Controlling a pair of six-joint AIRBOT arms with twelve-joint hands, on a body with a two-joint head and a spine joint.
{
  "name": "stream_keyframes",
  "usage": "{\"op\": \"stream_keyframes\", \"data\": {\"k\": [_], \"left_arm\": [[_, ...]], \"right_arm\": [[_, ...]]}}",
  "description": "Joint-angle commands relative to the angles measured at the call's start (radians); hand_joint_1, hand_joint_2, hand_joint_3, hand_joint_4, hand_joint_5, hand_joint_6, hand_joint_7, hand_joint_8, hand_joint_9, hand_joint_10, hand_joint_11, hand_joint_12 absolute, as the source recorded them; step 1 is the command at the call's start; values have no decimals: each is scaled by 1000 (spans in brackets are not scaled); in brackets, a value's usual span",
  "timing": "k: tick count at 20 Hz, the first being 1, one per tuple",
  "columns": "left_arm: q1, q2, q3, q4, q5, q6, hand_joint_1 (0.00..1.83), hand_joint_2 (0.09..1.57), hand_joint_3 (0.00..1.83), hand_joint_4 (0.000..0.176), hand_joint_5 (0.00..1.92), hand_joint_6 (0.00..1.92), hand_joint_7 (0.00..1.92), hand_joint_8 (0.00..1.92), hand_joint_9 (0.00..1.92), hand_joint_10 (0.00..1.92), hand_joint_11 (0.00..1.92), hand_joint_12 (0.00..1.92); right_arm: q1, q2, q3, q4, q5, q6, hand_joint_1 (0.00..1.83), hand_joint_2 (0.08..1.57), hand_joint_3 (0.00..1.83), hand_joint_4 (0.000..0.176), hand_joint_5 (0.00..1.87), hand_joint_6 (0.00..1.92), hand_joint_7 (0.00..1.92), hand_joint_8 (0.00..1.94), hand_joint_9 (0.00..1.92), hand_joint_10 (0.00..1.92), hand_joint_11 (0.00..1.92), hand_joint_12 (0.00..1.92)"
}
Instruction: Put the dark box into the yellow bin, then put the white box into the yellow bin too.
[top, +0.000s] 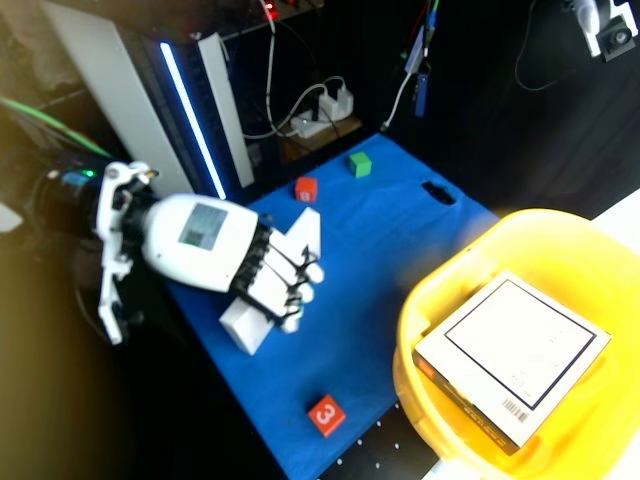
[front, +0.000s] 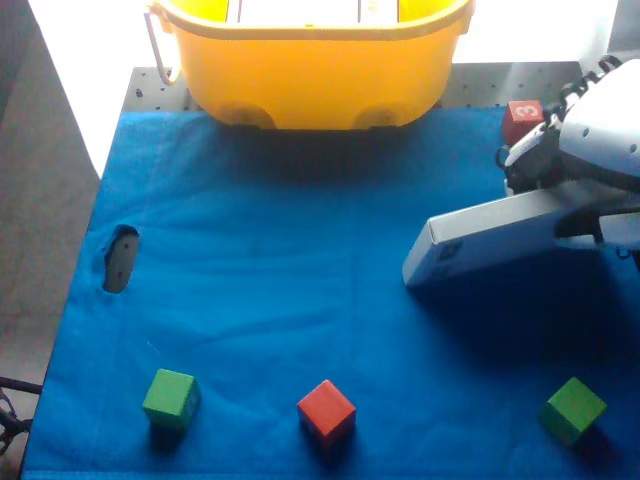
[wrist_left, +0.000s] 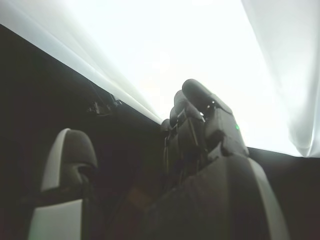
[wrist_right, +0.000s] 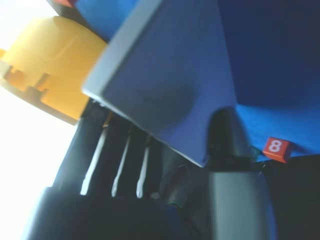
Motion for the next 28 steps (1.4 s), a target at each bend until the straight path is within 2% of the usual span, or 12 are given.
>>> {"op": "stream_keyframes", "data": {"k": [1,5,7,14,15,17,18,21,24,25,26,28], "left_arm": [[-11,4,-3,-48,-99,4,1082,1116,2,0,110,3,126,2,171,0,0,602],[-11,4,-3,-48,-95,5,1056,1121,0,3,145,11,188,8,214,11,0,672],[-11,3,-3,-48,-91,8,1039,1078,0,28,125,7,210,13,249,14,0,628],[-11,-8,-4,-48,-77,29,1013,1006,0,18,176,10,266,12,245,11,0,592],[-10,-9,-3,-48,-74,31,980,999,0,43,201,12,273,8,222,6,0,491],[-9,-10,-3,-51,-70,35,990,987,0,38,215,6,281,5,232,8,0,482],[-8,-12,-3,-55,-68,40,970,966,0,92,255,10,226,6,141,7,0,331],[-6,-20,-2,-56,-62,50,982,982,1,115,279,5,156,1,35,4,0,77],[-2,-24,0,-58,-61,53,993,1002,2,154,314,1,269,5,144,3,0,260],[1,-25,0,-60,-61,55,1028,996,1,128,302,0,291,1,200,1,0,336],[4,-25,0,-63,-61,58,1058,965,0,161,281,0,274,1,170,0,0,330],[7,-30,2,-66,-64,62,1067,960,0,145,256,0,261,1,174,1,0,369]], "right_arm": [[8,-4,4,10,116,0,1284,1064,0,0,1008,768,1205,791,1253,610,968,1241],[9,-5,6,27,162,0,1280,1086,0,0,1011,670,1119,1015,1227,894,989,1454],[25,-4,8,31,176,1,1276,1097,0,0,978,722,1103,1044,1159,1020,936,1547],[101,-23,22,17,191,1,1285,1072,0,0,1032,655,1156,933,1169,960,958,1488],[116,-26,23,9,191,1,1285,1069,0,0,1037,648,1164,918,1178,926,973,1426],[153,-35,28,-15,191,1,1282,1075,1,0,1023,683,1147,940,1160,882,964,1381],[177,-44,34,-25,191,1,1279,1087,0,0,975,751,1137,957,1181,834,980,1328],[220,-57,47,-43,191,2,1272,1103,2,0,924,834,1113,993,1194,807,975,1344],[269,-60,60,-62,191,2,1267,1113,0,0,910,866,1086,1040,1162,908,951,1525],[294,-60,63,-73,191,2,1276,1093,0,0,937,863,1139,923,1174,868,983,1418],[311,-60,67,-78,191,2,1276,1087,1,0,925,921,1170,835,1238,731,1045,1215],[340,-60,72,-92,191,2,1278,1086,0,0,920,932,1180,814,1267,673,1050,1210]]}}
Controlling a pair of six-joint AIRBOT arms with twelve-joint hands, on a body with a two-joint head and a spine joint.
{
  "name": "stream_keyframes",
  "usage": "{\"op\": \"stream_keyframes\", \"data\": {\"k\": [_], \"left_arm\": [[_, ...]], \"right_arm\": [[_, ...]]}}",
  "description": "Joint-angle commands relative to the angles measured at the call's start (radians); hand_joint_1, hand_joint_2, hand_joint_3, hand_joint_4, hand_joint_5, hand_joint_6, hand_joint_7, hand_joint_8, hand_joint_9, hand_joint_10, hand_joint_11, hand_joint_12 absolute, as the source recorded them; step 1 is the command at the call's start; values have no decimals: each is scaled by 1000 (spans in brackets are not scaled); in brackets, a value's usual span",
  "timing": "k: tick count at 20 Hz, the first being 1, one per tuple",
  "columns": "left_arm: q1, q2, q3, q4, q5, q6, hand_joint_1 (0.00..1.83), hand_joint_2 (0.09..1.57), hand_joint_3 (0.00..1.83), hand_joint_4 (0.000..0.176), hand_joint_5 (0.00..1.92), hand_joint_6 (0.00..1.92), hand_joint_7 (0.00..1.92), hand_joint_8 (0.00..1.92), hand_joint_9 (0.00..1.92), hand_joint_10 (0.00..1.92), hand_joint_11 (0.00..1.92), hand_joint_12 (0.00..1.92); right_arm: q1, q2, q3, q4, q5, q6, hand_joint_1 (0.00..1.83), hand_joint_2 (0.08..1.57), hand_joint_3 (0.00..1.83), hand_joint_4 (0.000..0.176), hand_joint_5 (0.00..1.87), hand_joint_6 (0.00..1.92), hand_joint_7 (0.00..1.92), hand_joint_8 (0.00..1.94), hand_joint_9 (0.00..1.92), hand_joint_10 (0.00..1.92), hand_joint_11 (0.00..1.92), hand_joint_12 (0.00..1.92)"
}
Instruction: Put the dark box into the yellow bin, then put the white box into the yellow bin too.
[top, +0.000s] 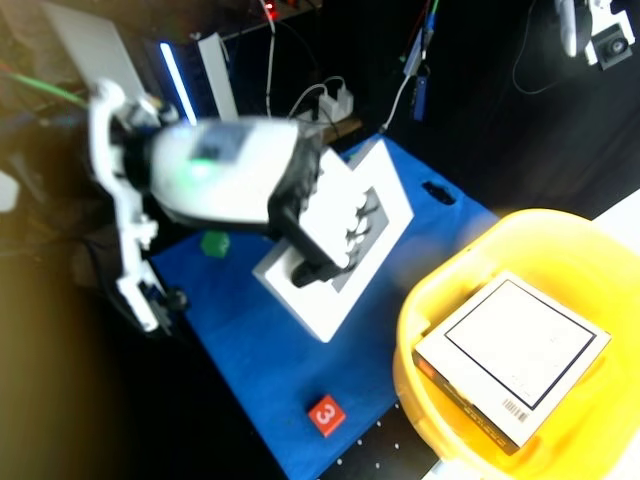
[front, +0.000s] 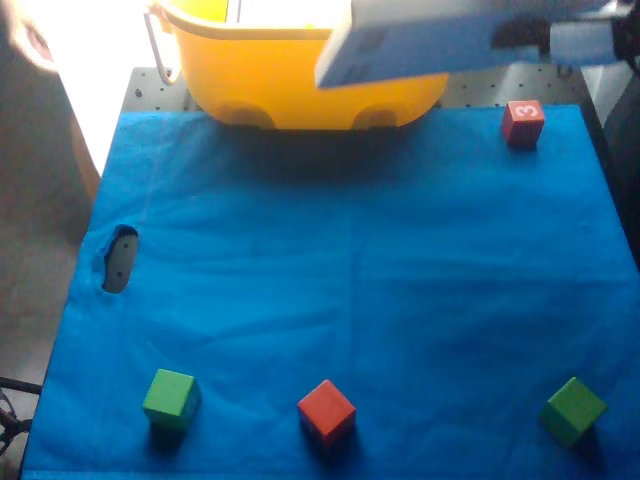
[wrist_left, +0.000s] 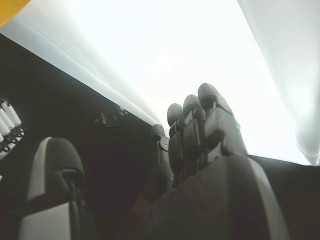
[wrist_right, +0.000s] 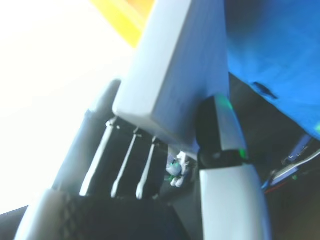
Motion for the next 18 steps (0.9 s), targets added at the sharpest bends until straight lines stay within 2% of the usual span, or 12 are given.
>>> {"op": "stream_keyframes", "data": {"k": [1,2,6,7,8,9,12,14,15,16,17,18], "left_arm": [[-6,-1,7,-50,-102,-1,1070,965,1,127,261,2,263,2,180,2,0,302],[-7,-2,8,-50,-105,-1,1035,965,0,150,252,5,260,2,183,2,0,205],[-6,-8,9,-48,-108,-1,1028,932,2,171,248,1,272,3,213,1,0,360],[-6,-15,11,-46,-107,0,1011,911,0,141,226,1,287,6,232,7,7,381],[-7,-20,12,-43,-107,0,1011,911,0,141,226,1,287,6,232,7,7,381],[-7,-24,13,-43,-112,0,1043,905,0,124,217,2,279,1,201,2,0,300],[-7,-40,13,-40,-128,-1,1022,872,0,135,261,3,269,0,207,0,0,399],[-7,-55,13,-43,-153,-1,1050,871,0,111,263,2,278,4,228,8,24,390],[-7,-61,13,-44,-162,-1,1050,871,0,111,263,2,278,4,228,8,24,390],[-7,-67,11,-46,-176,-1,1071,872,0,96,268,3,287,7,237,11,24,393],[-7,-71,9,-47,-189,-3,1079,886,0,55,235,0,291,0,238,0,0,452],[-7,-73,5,-48,-197,-8,1079,886,0,55,235,0,291,0,238,0,0,452]], "right_arm": [[25,1,6,4,116,-2,1271,1090,0,0,902,980,1177,797,1271,605,1050,1168],[38,1,14,3,116,-2,1267,1091,1,0,912,969,1161,824,1274,491,1020,1159],[94,-1,33,0,115,-18,1261,1090,0,0,935,936,1146,847,1275,444,994,1172],[110,-2,34,0,109,-40,1250,1101,0,0,907,994,1128,862,1272,408,973,1201],[125,-6,38,0,102,-59,1250,1101,0,0,907,994,1128,862,1272,408,973,1201],[137,-10,43,0,95,-70,1264,1086,0,0,953,890,1151,856,1295,386,1029,1187],[160,-22,64,0,91,-87,1276,1064,0,0,989,830,1220,733,1394,280,1046,1211],[170,-26,73,0,77,-116,1282,1071,0,0,971,811,1211,786,1412,413,1045,1334],[172,-26,78,0,76,-116,1282,1071,0,0,971,811,1211,786,1412,413,1045,1334],[179,-30,86,-1,76,-116,1284,1063,0,0,970,848,1246,691,1401,421,1053,1297],[189,-37,96,-7,76,-116,1265,1075,1,0,946,928,1211,713,1340,331,1057,1119],[204,-46,109,-15,75,-116,1265,1075,1,0,946,928,1211,713,1340,331,1057,1119]]}}
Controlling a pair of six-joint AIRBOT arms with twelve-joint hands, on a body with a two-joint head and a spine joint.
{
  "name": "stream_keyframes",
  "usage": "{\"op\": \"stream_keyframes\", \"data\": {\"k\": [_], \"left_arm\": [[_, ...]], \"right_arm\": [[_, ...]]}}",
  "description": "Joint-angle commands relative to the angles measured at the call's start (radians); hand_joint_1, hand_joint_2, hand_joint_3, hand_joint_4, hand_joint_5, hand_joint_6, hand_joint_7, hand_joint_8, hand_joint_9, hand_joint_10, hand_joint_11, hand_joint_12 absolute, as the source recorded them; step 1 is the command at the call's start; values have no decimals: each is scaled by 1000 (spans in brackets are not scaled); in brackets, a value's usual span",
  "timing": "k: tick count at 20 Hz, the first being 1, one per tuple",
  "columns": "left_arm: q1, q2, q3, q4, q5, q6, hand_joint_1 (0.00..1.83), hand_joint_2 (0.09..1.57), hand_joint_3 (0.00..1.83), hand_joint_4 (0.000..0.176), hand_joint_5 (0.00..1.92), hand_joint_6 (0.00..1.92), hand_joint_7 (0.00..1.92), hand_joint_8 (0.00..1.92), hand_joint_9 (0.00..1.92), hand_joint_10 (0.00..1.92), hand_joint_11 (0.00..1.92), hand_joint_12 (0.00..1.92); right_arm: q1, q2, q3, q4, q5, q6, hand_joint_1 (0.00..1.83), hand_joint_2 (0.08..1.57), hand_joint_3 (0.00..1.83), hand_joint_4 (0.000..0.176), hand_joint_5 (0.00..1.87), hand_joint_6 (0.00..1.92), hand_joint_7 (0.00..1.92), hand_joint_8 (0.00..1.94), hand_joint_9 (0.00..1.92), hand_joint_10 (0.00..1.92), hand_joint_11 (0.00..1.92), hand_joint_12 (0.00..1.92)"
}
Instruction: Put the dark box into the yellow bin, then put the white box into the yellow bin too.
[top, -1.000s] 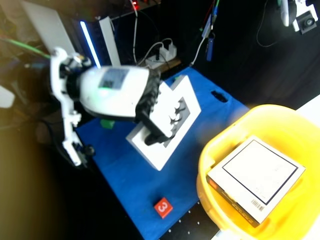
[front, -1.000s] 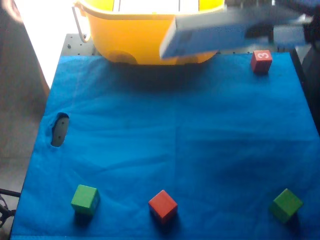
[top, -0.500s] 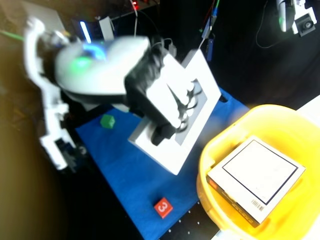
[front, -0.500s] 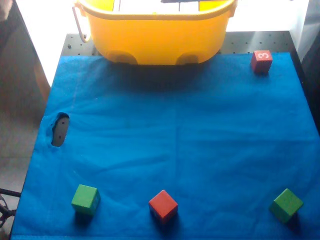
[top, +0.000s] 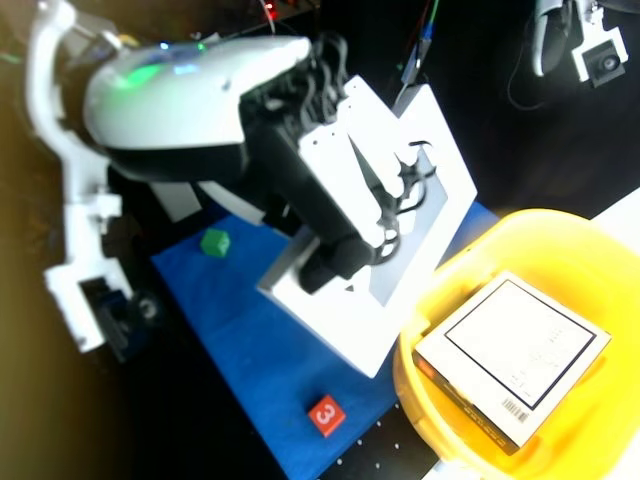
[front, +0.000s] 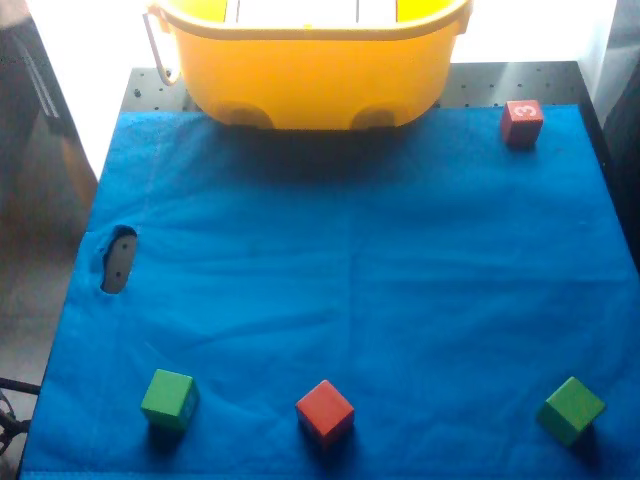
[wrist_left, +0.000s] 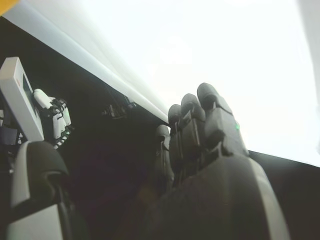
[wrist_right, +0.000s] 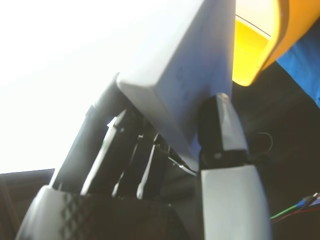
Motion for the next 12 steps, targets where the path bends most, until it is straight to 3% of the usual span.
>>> {"op": "stream_keyframes", "data": {"k": [1,2,3,5,6,9,10,11,12], "left_arm": [[-7,-1,0,-48,-123,-9,1071,875,0,50,224,0,274,0,217,0,0,455],[-7,-8,0,-47,-129,-12,1069,872,0,33,224,1,283,3,220,2,0,475],[-7,-14,0,-47,-137,-13,1053,866,0,33,223,0,285,3,218,1,0,484],[-7,-22,0,-48,-157,-16,1042,845,0,64,238,4,280,1,223,2,0,447],[-7,-28,0,-48,-168,-17,1026,827,0,66,249,2,288,1,241,4,0,461],[-6,-54,8,-48,-191,-40,1058,821,0,45,235,1,252,0,204,1,0,391],[-6,-60,11,-48,-201,-48,1061,814,0,56,244,4,232,0,197,0,0,382],[-6,-66,13,-48,-205,-59,1061,814,0,56,244,4,232,0,197,0,0,382],[-6,-71,16,-48,-210,-68,1055,815,0,76,257,4,248,4,197,0,0,364]], "right_arm": [[28,-7,9,4,126,-9,1272,1080,1,0,930,924,1197,763,1342,318,1058,1115],[35,-12,18,-1,126,-9,1276,1079,0,0,933,910,1200,768,1350,310,1068,1104],[41,-25,31,-4,126,-9,1272,1082,1,0,931,910,1188,790,1344,307,1054,1112],[51,-64,64,-9,128,-9,1269,1086,0,0,908,967,1197,754,1340,293,1061,1074],[53,-88,82,-8,131,-9,1267,1081,0,0,926,950,1202,736,1361,284,1113,1061],[54,-139,121,-7,167,-9,1274,1076,0,0,935,921,1218,726,1397,274,1090,1172],[53,-161,143,-6,167,-9,1266,1079,1,0,932,939,1204,735,1379,255,1028,1176],[52,-183,169,-5,167,-9,1266,1079,1,0,932,939,1204,735,1379,255,1028,1176],[44,-200,198,13,166,-9,1085,1026,0,73,369,384,661,295,804,36,474,773]]}}
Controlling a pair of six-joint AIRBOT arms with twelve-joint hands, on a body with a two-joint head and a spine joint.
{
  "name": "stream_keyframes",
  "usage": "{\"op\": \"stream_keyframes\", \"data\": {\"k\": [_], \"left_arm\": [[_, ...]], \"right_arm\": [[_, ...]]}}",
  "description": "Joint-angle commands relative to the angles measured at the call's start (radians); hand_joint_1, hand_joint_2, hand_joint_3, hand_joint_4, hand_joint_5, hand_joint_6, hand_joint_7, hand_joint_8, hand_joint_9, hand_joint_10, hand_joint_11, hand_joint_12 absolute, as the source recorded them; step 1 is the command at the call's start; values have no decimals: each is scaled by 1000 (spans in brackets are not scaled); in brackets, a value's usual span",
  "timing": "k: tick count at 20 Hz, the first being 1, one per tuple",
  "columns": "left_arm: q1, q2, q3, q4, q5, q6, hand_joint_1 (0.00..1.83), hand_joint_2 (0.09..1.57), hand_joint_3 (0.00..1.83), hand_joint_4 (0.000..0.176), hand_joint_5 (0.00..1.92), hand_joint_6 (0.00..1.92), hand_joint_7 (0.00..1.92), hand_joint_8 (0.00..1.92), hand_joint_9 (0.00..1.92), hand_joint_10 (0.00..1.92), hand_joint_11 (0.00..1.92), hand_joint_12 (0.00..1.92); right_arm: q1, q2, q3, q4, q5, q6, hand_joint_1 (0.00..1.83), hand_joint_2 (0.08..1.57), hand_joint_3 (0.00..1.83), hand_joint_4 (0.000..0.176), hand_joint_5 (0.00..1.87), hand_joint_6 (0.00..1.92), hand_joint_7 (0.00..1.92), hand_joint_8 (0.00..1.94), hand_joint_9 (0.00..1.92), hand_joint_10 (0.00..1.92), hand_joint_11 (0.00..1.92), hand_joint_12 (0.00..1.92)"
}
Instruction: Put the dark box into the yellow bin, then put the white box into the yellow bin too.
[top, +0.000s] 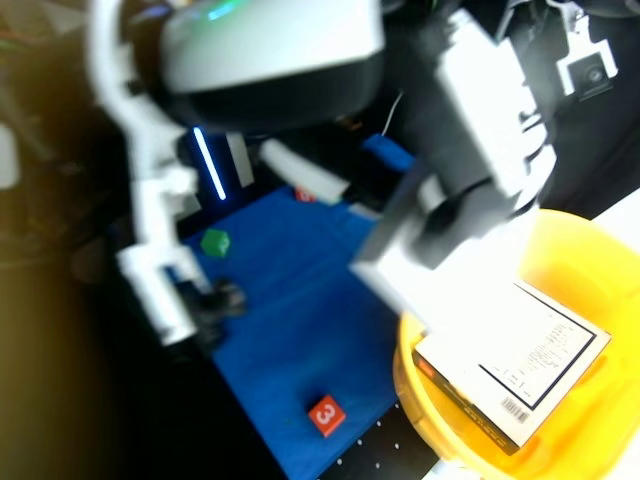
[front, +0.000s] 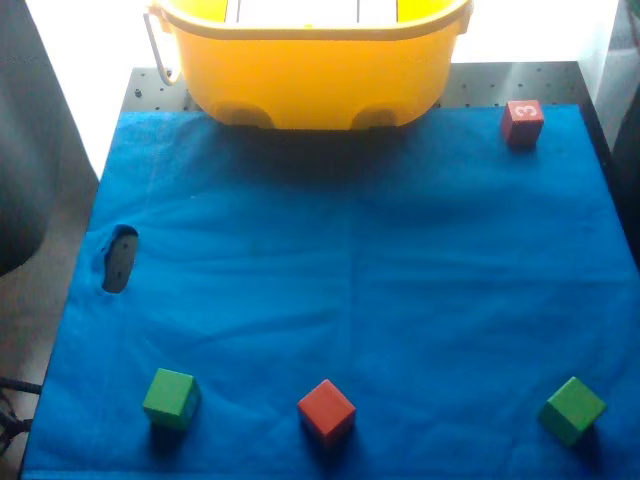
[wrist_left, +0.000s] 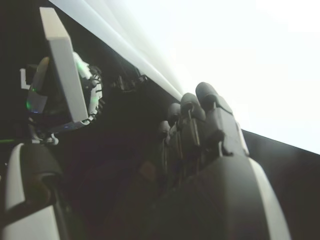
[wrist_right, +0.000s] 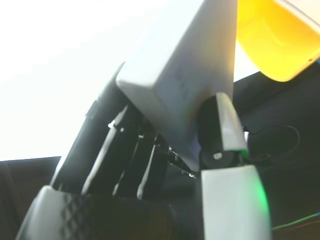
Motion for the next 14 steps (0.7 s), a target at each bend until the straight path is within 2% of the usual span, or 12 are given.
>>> {"op": "stream_keyframes", "data": {"k": [1,2,3,4,5,8,12,13,14], "left_arm": [[-6,-2,6,-48,-107,-5,1049,812,0,71,253,2,260,8,200,1,0,355],[-5,-3,6,-47,-108,-5,1038,814,0,75,233,0,265,8,194,0,0,352],[1,-2,5,-47,-109,-8,1038,814,0,75,233,0,265,8,194,0,0,352],[9,-1,7,-50,-110,-11,1036,805,0,79,233,1,278,11,199,2,0,355],[15,0,8,-54,-111,-13,1017,779,0,73,220,3,278,6,188,0,0,334],[24,1,9,-60,-115,-21,1021,781,0,67,205,0,250,0,170,3,4,313],[30,2,11,-65,-117,-27,1041,783,0,69,238,12,237,3,162,4,2,291],[32,2,11,-68,-117,-28,1047,784,0,75,249,15,231,0,167,6,12,298],[34,3,12,-70,-117,-28,1054,794,0,66,257,6,237,1,185,3,2,374]], "right_arm": [[-1,6,9,52,119,-6,991,950,0,155,228,92,444,67,514,6,278,484],[-6,8,12,54,119,-6,856,852,2,172,79,18,258,13,279,0,88,274],[-12,16,7,54,119,-6,856,852,2,172,79,18,258,13,279,0,88,274],[-18,22,0,56,119,-6,781,800,0,175,22,4,172,2,168,0,17,160],[-20,24,-2,57,119,-6,735,775,0,176,0,0,6,0,9,0,0,7],[-21,29,-10,57,119,-6,693,762,0,176,0,0,0,0,0,0,0,0],[-23,52,-29,56,119,-6,713,768,0,176,0,0,0,0,0,0,0,0],[-23,61,-37,56,119,-6,692,771,0,176,0,0,0,0,0,0,0,0],[-23,67,-41,56,119,-6,685,766,0,176,0,0,0,0,0,0,0,0]]}}
